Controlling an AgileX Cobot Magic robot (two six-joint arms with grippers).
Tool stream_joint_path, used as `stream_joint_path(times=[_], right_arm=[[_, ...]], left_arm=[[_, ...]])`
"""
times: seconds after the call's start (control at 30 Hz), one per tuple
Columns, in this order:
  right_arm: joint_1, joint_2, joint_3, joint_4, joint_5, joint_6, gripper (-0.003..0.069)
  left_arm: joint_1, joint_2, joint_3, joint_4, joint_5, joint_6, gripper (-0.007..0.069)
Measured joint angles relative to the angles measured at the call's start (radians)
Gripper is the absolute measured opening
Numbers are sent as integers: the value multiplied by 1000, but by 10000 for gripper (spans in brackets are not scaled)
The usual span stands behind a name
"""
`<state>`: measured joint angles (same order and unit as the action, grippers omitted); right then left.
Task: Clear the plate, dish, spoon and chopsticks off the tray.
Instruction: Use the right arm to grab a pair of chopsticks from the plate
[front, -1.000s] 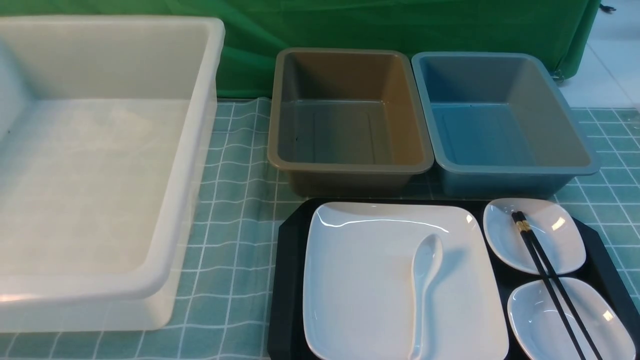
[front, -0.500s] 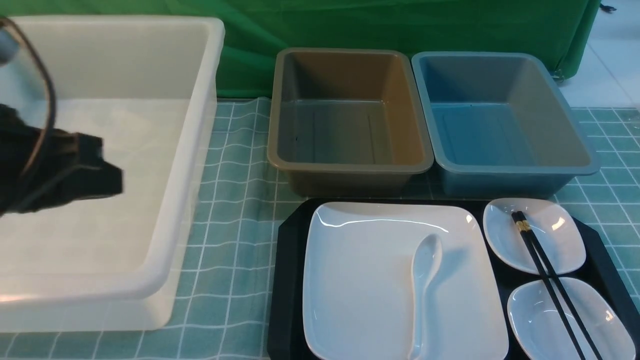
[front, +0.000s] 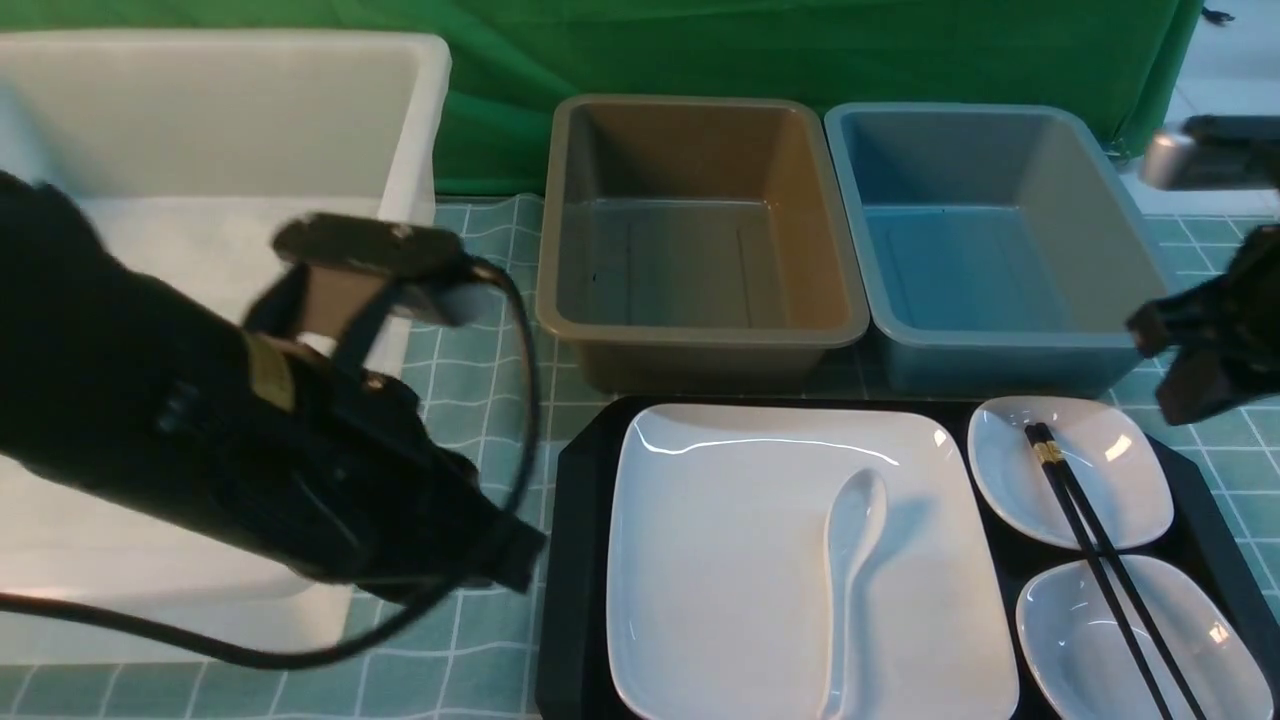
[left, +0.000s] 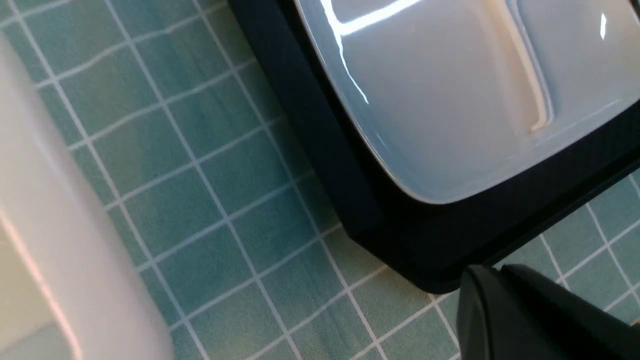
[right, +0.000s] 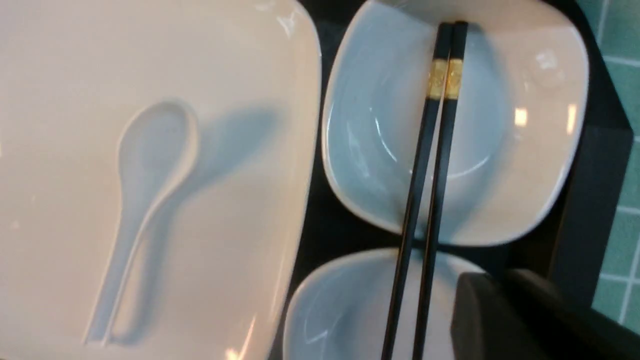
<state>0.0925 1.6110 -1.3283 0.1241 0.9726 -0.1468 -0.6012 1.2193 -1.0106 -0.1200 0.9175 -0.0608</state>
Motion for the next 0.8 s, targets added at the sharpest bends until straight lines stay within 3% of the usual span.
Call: stream_joint_path(times=[0.07,0.1,0.2,0.3,0.7,0.8], right_arm=[[0,56,-26,0,-2,3,174],[0,108,-48,0,-5,5,248],[0,209,-88,0,-12,13,365],[0,275,-103,1,-18,24,410],[11,403,-104,-4,-65,59,419],[11,411,-104,-4,-66,59,390]], left_arm=[[-14,12,0,-6,0,-13,1],[-15,15,0,-9,0,-20,1],[-16,16,0,-3,0,-23,1],[-16,16,-1,6,0,-26,1],[-16,16,-1,49,0,-26,8],[-16,16,-1,51,-2,-26,8]])
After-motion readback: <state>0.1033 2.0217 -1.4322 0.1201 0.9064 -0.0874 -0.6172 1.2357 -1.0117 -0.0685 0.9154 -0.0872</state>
